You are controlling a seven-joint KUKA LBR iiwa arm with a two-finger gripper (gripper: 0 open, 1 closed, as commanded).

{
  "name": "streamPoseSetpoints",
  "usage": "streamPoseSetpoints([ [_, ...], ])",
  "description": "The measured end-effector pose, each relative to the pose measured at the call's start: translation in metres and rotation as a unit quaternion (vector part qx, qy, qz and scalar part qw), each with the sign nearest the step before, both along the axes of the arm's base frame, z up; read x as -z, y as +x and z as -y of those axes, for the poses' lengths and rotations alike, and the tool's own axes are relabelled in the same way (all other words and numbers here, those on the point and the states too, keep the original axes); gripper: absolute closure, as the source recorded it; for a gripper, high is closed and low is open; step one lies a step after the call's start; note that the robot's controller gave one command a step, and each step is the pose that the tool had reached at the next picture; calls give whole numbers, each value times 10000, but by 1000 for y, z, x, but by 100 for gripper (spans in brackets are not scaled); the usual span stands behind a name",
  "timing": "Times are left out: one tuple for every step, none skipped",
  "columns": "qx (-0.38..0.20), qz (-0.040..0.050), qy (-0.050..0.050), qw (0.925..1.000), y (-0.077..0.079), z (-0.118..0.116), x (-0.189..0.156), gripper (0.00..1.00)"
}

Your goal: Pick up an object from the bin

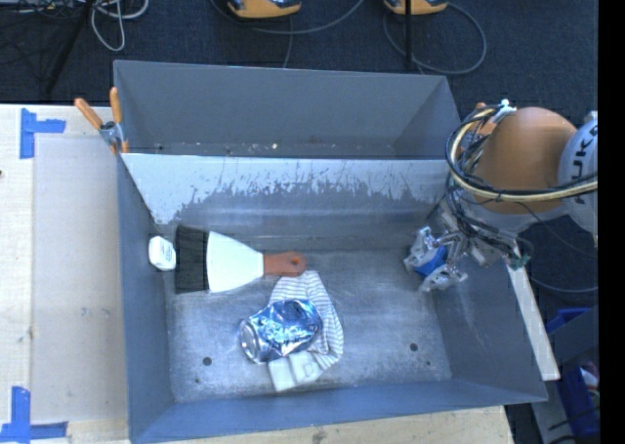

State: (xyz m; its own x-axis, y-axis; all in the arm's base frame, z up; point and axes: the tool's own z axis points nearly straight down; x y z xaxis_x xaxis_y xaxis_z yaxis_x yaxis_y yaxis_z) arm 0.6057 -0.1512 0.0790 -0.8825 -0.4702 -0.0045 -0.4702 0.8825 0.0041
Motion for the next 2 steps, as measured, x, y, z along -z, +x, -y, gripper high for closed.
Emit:
streamPoseSetpoints([
  [3,1,0,10000,0,0,0,100],
  [5,2,1,10000,0,0,0,100],
])
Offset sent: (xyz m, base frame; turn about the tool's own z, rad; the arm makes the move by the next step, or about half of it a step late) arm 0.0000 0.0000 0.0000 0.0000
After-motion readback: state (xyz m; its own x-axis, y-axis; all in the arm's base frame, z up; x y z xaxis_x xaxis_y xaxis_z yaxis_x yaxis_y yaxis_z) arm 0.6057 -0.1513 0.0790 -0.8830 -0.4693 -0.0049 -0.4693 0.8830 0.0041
